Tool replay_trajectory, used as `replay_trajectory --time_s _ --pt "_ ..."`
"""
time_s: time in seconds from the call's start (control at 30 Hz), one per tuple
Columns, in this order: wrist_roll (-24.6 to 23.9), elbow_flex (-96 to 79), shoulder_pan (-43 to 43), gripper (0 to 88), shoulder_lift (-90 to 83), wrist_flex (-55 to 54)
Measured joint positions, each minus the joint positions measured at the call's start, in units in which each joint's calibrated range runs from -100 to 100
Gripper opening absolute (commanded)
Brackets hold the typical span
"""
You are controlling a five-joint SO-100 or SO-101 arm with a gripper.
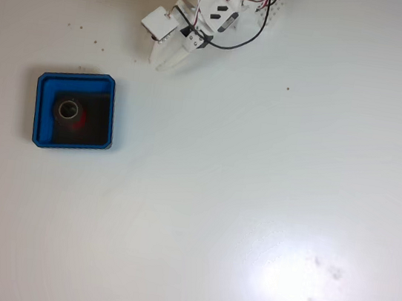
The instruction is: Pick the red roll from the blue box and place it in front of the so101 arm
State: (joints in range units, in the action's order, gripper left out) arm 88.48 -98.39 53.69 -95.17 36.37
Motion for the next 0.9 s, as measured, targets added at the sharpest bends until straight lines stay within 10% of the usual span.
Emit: replay_trajectory --time_s 0.9 --pt "0.0 82.96 1.39 1.0 92.8 0.0"
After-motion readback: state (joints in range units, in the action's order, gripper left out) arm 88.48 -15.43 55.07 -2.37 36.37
